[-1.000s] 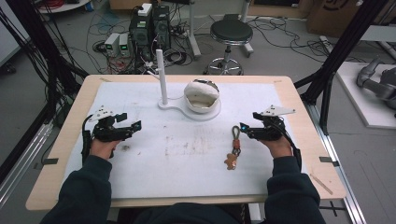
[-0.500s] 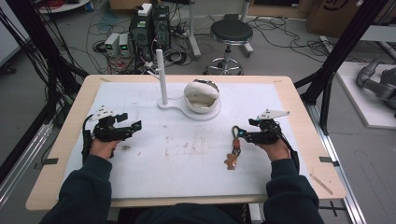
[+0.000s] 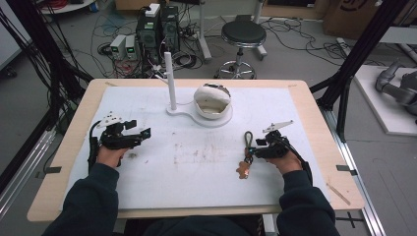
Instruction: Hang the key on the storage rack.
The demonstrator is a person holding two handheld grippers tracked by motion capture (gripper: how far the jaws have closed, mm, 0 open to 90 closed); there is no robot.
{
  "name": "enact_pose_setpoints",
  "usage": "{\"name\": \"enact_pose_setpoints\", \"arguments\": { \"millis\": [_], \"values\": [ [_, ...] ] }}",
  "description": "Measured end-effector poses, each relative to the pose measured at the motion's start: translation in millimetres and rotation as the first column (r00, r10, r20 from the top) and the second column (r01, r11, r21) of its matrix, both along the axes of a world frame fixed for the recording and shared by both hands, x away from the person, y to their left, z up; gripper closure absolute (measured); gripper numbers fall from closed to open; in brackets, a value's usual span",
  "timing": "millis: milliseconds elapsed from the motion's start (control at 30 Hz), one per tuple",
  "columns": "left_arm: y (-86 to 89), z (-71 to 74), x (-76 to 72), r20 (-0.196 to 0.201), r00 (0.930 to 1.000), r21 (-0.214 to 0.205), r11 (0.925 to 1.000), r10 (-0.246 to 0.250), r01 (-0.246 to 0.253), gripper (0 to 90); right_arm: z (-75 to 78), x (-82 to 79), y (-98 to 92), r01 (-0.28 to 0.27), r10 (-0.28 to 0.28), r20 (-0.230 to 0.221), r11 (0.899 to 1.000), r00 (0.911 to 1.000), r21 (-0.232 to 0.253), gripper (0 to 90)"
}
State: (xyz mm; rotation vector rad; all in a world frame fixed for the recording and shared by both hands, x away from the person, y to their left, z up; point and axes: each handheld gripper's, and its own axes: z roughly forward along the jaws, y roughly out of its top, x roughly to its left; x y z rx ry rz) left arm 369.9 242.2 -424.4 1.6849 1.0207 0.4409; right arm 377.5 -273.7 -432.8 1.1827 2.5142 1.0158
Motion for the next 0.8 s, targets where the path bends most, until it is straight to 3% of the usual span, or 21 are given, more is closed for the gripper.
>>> {"name": "enact_pose_setpoints", "arguments": {
  "millis": [133,167,233,267,300,400,467,533,700,733,767,800],
  "values": [
    [0.4,0.3,-0.4,-0.003,1.0000,0.007,1.0000,-0.001,0.001,21.8,-0.8,-0.1,1.7,-0.016,0.016,-0.009,1.000,0.9998,0.011,44.7],
    [-0.8,-0.1,-0.4,-0.006,1.0000,0.008,1.0000,-0.002,0.002,21.9,-2.9,0.1,5.1,-0.042,0.043,-0.021,0.999,0.9989,0.006,40.2],
    [-1.3,-0.3,-0.4,-0.007,1.0000,0.008,1.0000,-0.002,0.003,22.0,-5.9,-0.2,8.9,-0.058,0.057,-0.033,0.998,0.9978,-0.018,37.2],
    [-1.8,-0.2,-0.5,-0.008,0.9999,0.016,0.9998,-0.007,0.007,22.2,-5.6,-4.3,16.2,-0.068,0.068,0.003,0.995,0.9977,-0.079,37.1],
    [-1.8,-0.2,-0.5,-0.008,0.9999,0.016,0.9998,-0.007,0.007,22.4,-5.6,-4.3,16.2,-0.068,0.068,0.003,0.995,0.9977,-0.079,37.1],
    [-2.0,-0.4,-0.5,-0.011,0.9999,0.016,0.9999,-0.006,0.006,22.5,-3.0,-5.8,19.9,-0.062,0.065,0.018,0.988,0.9977,-0.139,46.9],
    [-2.1,-0.4,-0.5,-0.012,0.9999,0.015,0.9999,-0.004,0.004,22.6,-0.6,-7.3,23.2,-0.090,0.095,0.021,0.983,0.9953,-0.159,57.6],
    [-1.4,-0.6,-0.4,-0.013,0.9999,0.017,0.9998,-0.003,0.003,22.6,0.1,-8.5,26.1,-0.102,0.110,0.035,0.977,0.9933,-0.186,59.6],
    [-1.1,-0.7,-0.2,-0.015,0.9999,0.020,0.9998,-0.003,0.004,22.9,0.5,-7.4,25.7,-0.117,0.125,0.032,0.976,0.9917,-0.183,60.3],
    [-1.2,-0.7,-0.3,-0.016,0.9999,0.019,0.9998,-0.002,0.002,22.9,0.9,-9.3,29.1,-0.148,0.170,0.088,0.966,0.9816,-0.214,60.2],
    [-1.2,-0.9,-0.2,-0.017,0.9999,0.018,0.9998,-0.001,0.001,22.9,0.9,-9.3,29.1,-0.148,0.170,0.088,0.966,0.9816,-0.214,60.2],
    [-1.2,-0.9,-0.1,-0.020,0.9998,0.019,0.9998,-0.002,0.003,23.0,0.8,-12.7,35.6,-0.190,0.232,0.137,0.945,0.9631,-0.265,60.2]
  ]
}}
